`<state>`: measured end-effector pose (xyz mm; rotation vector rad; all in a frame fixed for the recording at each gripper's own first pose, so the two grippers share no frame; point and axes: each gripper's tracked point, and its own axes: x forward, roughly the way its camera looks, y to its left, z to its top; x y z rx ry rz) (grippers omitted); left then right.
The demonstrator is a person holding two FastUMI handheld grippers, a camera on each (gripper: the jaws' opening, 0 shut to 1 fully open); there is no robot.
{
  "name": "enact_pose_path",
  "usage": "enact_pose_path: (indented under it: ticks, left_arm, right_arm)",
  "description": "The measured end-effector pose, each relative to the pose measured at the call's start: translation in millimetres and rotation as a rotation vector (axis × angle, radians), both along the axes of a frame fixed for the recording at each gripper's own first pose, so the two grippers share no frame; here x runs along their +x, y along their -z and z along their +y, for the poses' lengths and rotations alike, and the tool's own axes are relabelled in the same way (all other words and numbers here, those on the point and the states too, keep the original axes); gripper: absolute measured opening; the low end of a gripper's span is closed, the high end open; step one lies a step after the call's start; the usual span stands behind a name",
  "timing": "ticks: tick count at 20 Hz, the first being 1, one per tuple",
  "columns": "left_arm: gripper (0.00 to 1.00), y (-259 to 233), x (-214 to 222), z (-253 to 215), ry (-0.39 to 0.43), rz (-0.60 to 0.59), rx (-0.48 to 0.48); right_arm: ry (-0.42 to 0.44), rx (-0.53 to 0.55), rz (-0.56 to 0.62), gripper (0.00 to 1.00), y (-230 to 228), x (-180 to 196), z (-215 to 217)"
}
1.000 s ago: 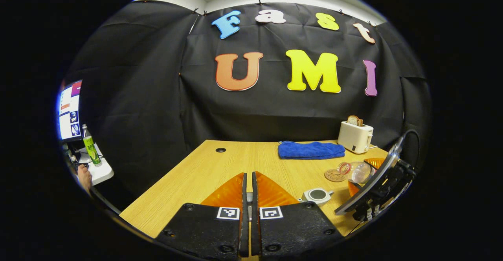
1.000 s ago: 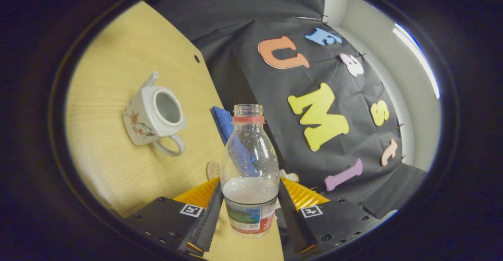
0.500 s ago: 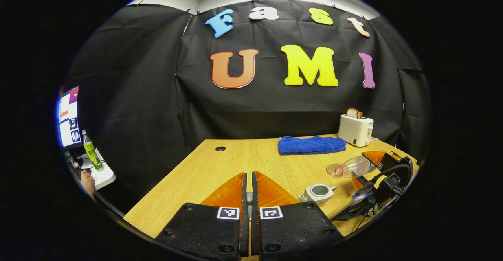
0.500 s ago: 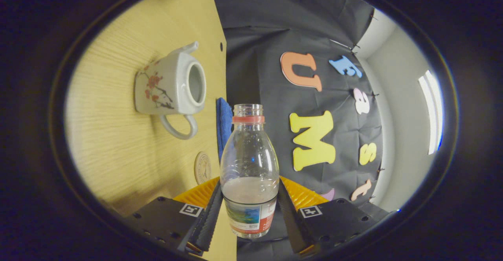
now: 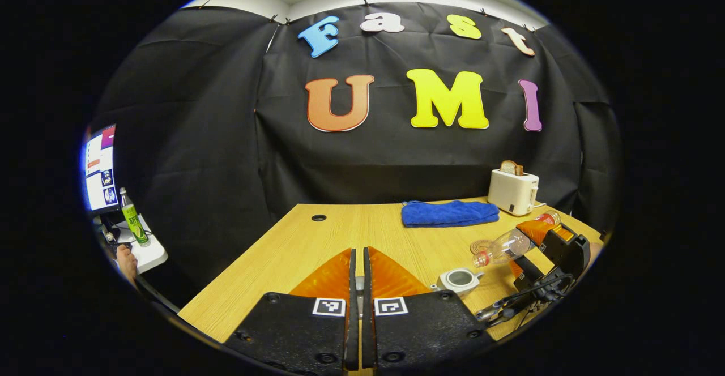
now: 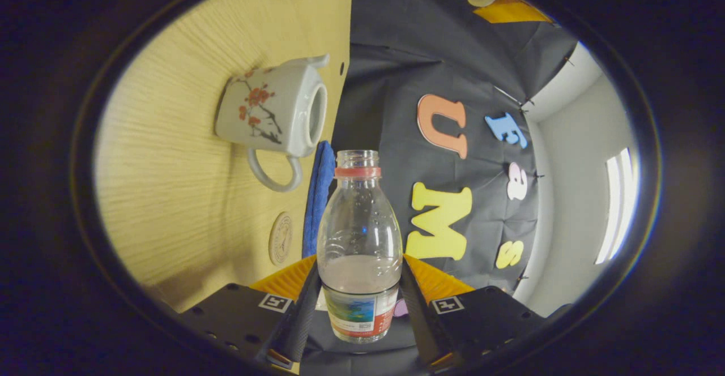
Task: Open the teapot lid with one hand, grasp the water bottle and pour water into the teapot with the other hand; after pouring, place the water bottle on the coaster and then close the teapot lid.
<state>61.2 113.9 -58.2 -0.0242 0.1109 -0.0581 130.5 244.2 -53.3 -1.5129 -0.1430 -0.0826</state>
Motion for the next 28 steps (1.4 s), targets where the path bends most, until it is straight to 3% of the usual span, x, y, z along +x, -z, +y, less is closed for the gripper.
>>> enact_pose_path:
  ticks: [18, 28]
  left_arm:
    - [0.05, 0.9, -2.3, 0.1, -0.005, 0.008, 0.016]
    - [0.05, 1.3, -2.2, -1.1, -0.003, 0.009, 0.015]
  right_arm:
    - [-0.06, -0.274, -0.21, 0.74, -41.2, -9.7, 18.0]
    - [-0.082, -0.364, -0.294, 0.74, -67.4, -13.2, 18.4]
